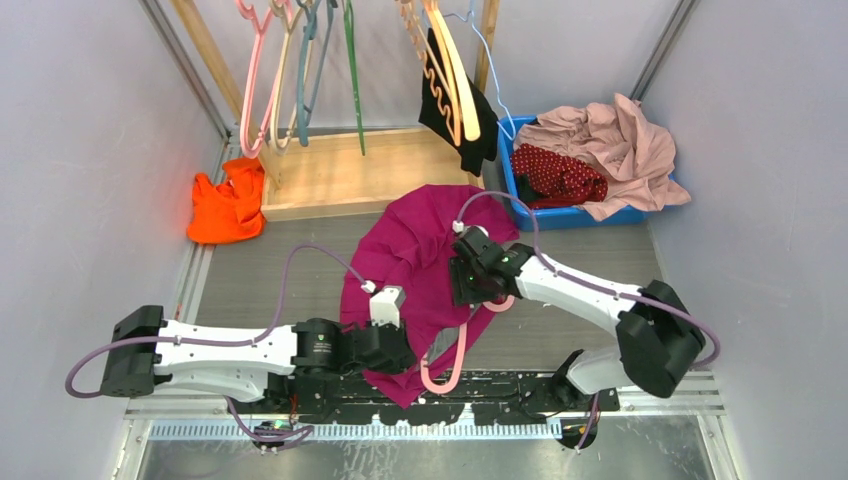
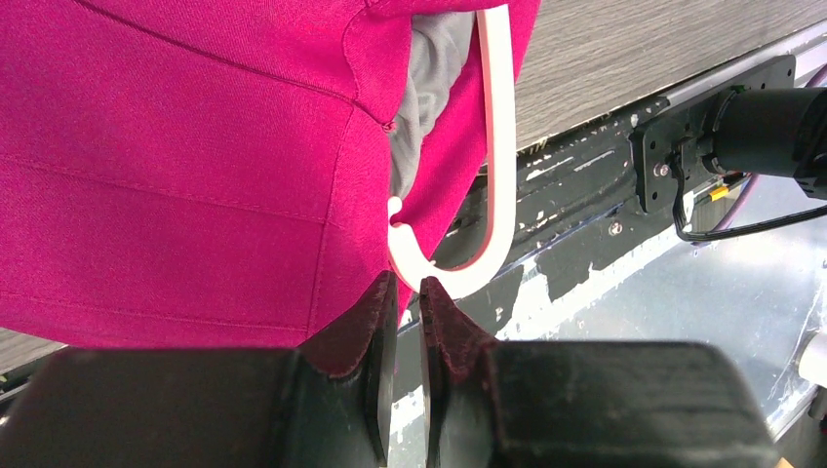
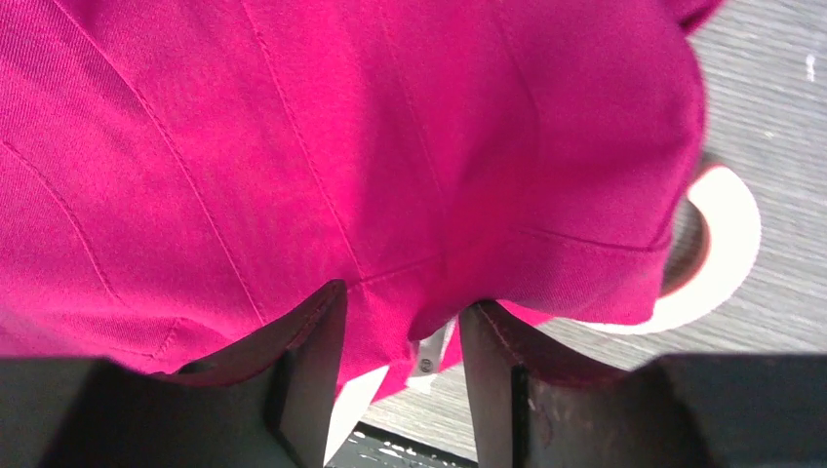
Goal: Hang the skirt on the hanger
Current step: Hang the skirt on the hanger.
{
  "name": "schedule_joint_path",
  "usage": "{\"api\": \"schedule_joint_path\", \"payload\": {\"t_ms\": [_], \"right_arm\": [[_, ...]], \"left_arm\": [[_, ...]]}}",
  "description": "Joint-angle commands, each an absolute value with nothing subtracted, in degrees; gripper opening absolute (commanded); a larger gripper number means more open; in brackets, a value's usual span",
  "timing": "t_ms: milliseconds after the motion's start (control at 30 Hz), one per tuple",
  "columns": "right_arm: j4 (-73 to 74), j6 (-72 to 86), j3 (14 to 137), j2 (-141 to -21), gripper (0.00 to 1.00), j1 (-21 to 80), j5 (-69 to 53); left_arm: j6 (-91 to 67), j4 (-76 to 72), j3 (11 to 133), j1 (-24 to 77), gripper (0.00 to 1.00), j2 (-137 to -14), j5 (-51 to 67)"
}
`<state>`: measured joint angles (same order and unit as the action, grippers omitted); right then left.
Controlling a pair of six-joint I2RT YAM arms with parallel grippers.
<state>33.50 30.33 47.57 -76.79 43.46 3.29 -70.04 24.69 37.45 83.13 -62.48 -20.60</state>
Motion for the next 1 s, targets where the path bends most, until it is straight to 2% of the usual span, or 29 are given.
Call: {"api": "schedule_joint_path", "payload": {"t_ms": [0,400,600,700,833,967], "right_arm": [[29.9,30.3,51.5,-81.1,0.54,44.3,3.4],[33.2,29.0,55.6,-90.4,0.58,45.4,12.6],[32.9,28.3,56.4,-95.8,0.62,45.7,12.2],[29.5,29.2,54.7,-97.9,0.61,45.7,8.7],[25.4,31.3,51.8,-99.8,0.48,45.7,6.9],[23.5,33.1,49.7,-99.5,0.26,45.7,7.2]], "left_arm": [[-70.1,24.1,37.3,83.0,0.15,-60.8,-21.9],[-70.0,24.9,37.1,83.0,0.15,-60.1,-22.3],[-69.7,24.5,37.3,83.0,0.15,-60.6,-22.1],[-69.7,24.3,37.1,83.0,0.15,-60.5,-22.0],[-70.1,24.9,36.4,82.9,0.15,-59.5,-21.8],[-70.5,26.7,36.0,83.0,0.15,-58.8,-21.5]]}}
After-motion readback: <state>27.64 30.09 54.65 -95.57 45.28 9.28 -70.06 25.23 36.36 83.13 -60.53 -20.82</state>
